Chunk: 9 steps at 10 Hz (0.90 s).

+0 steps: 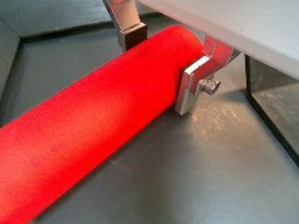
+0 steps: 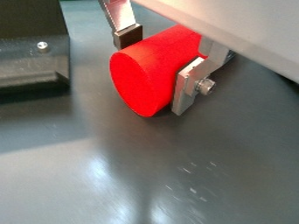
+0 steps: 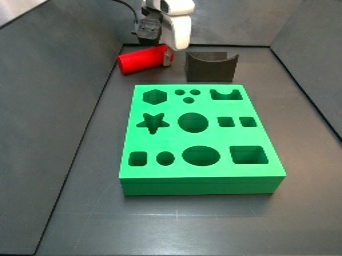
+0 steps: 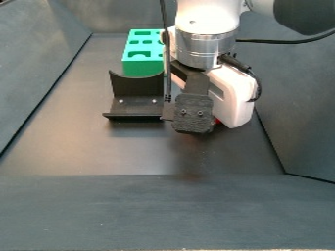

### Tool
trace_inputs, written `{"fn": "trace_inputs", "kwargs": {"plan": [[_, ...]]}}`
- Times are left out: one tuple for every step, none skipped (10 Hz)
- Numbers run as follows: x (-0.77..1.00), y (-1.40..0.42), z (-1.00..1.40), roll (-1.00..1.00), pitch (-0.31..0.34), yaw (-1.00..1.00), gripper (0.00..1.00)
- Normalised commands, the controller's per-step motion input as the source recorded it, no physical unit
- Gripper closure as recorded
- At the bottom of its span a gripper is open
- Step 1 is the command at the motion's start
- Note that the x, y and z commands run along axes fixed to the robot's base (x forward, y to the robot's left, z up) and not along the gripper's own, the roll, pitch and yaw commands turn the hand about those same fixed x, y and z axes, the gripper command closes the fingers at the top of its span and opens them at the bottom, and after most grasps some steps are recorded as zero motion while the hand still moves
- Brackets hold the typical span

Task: Pick up the round object. Move up. Place the round object on the fixture. Regrasp the round object. Move to above the board. Insert the round object.
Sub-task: Pick up the round object, then move up.

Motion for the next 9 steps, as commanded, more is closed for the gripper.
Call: {"fn": "trace_inputs", "kwargs": {"plan": [[0.0, 0.0, 0.0, 0.0, 0.0, 0.0, 1.0], [0.0, 0.0, 0.0, 0.0, 0.0, 0.0, 1.0], [0.0, 0.0, 0.0, 0.0, 0.0, 0.0, 1.0], [0.0, 0.0, 0.83, 0.0, 0.0, 0.0, 1.0], [-0.05, 0.02, 0.83, 0.0, 0.02, 0.01, 1.0], [-0.08, 0.01, 0.68, 0.01, 0.055, 0.0, 1.0], [-0.06, 0.01, 0.59, 0.03, 0.063, -0.01, 1.0], [-0.03, 0.01, 0.4, 0.05, 0.087, -0.02, 1.0], [-0.02, 0.01, 0.26, 0.07, 0.103, -0.02, 1.0]]}}
